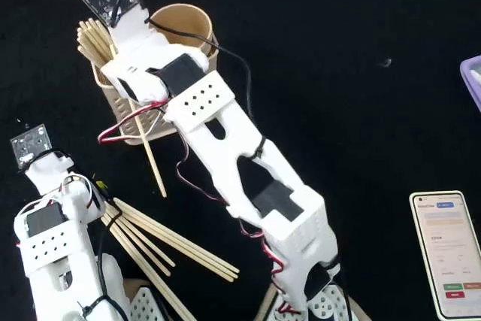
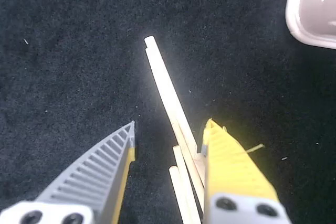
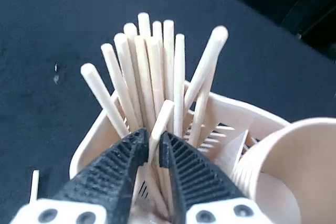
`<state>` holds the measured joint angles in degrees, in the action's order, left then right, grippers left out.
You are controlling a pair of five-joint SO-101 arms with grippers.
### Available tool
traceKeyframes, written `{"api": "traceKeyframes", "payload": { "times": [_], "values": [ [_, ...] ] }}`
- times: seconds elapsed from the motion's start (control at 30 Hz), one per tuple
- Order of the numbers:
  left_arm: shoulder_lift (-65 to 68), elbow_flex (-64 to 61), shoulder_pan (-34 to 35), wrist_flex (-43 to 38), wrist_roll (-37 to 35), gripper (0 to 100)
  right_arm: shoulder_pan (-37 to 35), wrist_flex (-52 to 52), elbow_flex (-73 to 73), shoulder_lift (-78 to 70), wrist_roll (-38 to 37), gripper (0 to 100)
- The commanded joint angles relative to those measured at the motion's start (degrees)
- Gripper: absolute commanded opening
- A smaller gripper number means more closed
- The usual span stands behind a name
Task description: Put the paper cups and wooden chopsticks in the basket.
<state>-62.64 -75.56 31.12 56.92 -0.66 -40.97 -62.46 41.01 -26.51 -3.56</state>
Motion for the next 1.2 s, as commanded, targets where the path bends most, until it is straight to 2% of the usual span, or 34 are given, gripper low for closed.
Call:
{"api": "traceKeyframes", "payload": {
  "times": [0.0, 0.37, 0.47, 0.6, 0.87, 1.17],
  "values": [
    [-0.7, 2.3, -0.2, 0.3, -0.2, 22, -0.4, 1.4, 8.0, 1.3, -0.8, 1.1],
    [-0.7, 2.3, -0.2, 0.3, -0.2, 22, -0.7, -1.3, 9.5, 1.3, -0.5, 1.6],
    [-0.7, 2.3, -0.4, 0.3, -0.2, 22, -0.9, -4.2, 10.8, 1.9, -0.4, 8.2],
    [-0.7, 2.3, -0.6, 0.3, -0.2, 22, -0.9, -11.6, 14.5, 3.5, -0.7, 15.8],
    [-0.7, 2.3, -0.7, 0.3, -0.2, 22, -0.9, -31.6, 23.5, 7.4, -0.8, 15.9],
    [-0.7, 2.3, -0.7, 0.0, -0.2, 22, -1.8, -38.4, 23.9, 7.9, -0.4, 15.9]
  ]
}}
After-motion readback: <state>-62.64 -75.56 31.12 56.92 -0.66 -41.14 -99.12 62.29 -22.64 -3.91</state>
